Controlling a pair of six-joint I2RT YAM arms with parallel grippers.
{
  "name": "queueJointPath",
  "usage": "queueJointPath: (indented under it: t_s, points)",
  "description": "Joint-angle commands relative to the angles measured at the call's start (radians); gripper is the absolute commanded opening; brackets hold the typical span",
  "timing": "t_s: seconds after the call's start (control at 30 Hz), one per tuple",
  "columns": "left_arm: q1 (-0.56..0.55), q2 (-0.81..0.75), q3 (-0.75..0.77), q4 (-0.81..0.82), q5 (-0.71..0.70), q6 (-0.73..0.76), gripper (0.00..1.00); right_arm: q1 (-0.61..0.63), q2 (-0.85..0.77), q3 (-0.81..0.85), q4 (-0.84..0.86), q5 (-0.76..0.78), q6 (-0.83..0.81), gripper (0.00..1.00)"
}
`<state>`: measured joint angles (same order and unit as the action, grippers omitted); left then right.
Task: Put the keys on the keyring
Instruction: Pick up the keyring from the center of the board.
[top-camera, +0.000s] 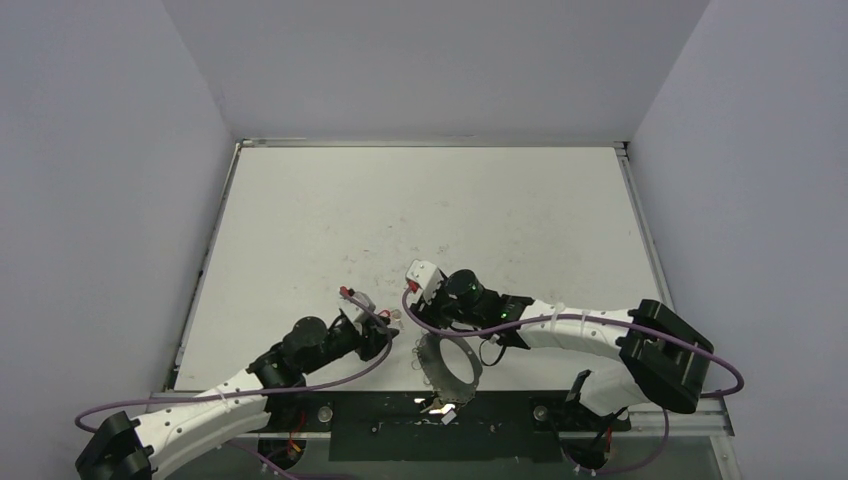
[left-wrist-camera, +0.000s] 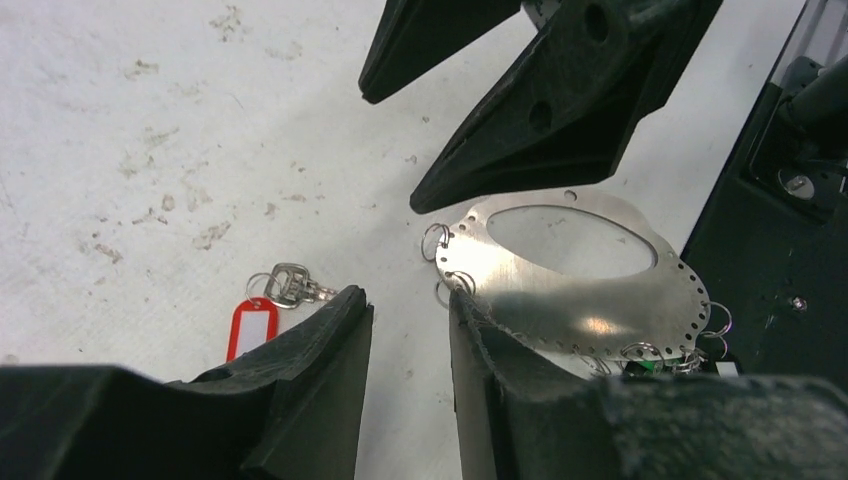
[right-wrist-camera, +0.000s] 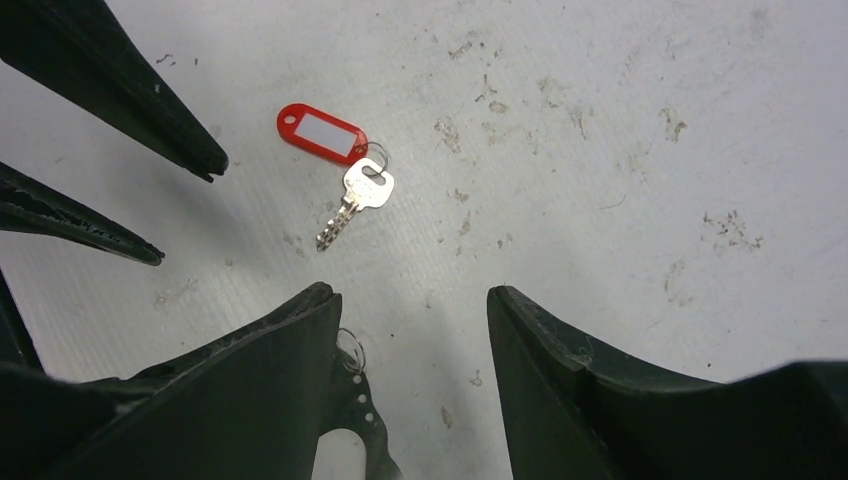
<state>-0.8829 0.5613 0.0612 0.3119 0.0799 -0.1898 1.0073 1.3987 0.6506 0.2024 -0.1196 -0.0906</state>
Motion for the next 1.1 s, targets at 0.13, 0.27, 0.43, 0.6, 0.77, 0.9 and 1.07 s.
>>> queueJointPath:
  t_s: [0.13,0.27,0.43,0.6,0.77,0.9,1.07]
  points:
    - [-0.005,0.076,0.057,-0.012,0.026,-0.058,0.39,-0.073,-0.005,-0.013,-0.070,-0.198,-0.067,0.59]
    - [-0.006,0.090,0.049,0.015,0.060,-0.050,0.41,-0.184,-0.022,-0.058,-0.046,-0.382,-0.135,0.61]
    - [-0.006,0.097,0.033,0.054,0.093,-0.039,0.42,-0.258,0.057,-0.014,-0.108,-0.554,-0.237,0.58]
    - [-0.005,0.106,0.032,0.064,0.107,-0.031,0.42,-0.274,0.168,0.065,-0.186,-0.662,-0.308,0.49]
    - [-0.006,0.117,0.032,0.066,0.112,-0.024,0.43,-0.273,0.232,0.091,-0.181,-0.706,-0.311,0.49]
    - [-0.006,0.127,0.032,0.075,0.112,-0.015,0.43,-0.271,0.251,0.098,-0.175,-0.715,-0.310,0.48]
    - [-0.005,0.135,0.038,0.079,0.113,-0.002,0.44,-0.267,0.281,0.115,-0.164,-0.738,-0.302,0.38]
